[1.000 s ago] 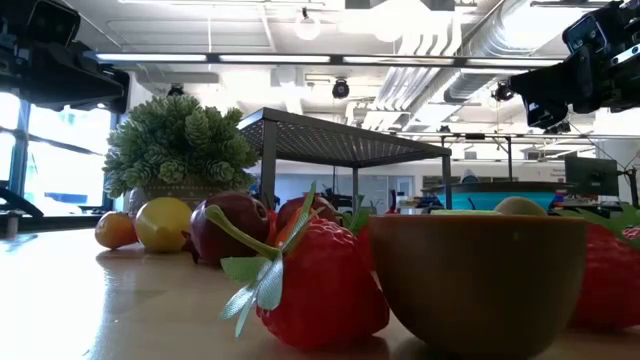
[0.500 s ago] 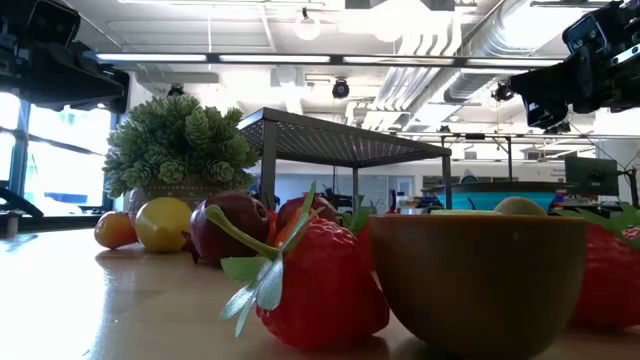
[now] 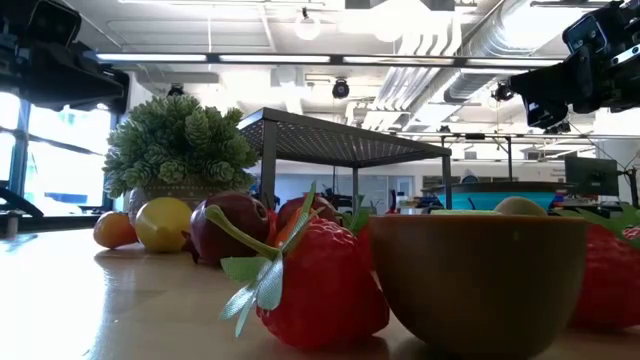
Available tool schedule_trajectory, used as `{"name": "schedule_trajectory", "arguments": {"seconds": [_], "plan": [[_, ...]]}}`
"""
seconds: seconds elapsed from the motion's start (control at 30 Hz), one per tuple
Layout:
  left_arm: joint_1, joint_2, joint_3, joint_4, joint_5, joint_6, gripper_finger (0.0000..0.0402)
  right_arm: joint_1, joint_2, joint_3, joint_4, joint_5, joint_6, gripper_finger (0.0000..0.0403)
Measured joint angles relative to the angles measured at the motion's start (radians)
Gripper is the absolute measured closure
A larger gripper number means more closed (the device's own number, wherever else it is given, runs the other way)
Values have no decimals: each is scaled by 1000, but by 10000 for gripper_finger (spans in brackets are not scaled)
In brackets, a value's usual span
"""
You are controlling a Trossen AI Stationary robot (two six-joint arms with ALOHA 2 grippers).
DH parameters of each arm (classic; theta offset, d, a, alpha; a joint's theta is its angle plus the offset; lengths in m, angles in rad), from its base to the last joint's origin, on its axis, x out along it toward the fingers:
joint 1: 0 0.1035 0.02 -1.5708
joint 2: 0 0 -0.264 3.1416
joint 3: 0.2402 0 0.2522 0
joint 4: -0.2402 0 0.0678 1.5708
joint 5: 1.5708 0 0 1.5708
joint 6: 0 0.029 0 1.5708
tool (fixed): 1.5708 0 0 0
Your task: Pick & Place Fruit
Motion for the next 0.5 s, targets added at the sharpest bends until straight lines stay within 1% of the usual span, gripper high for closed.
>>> {"name": "schedule_trajectory", "arguments": {"seconds": [0.23,0.5], "plan": [[0,0,0,0,0,-90,401,0,0,0,0,-1,4,401],[0,0,0,0,0,-101,401,0,0,0,-4,48,3,401]]}}
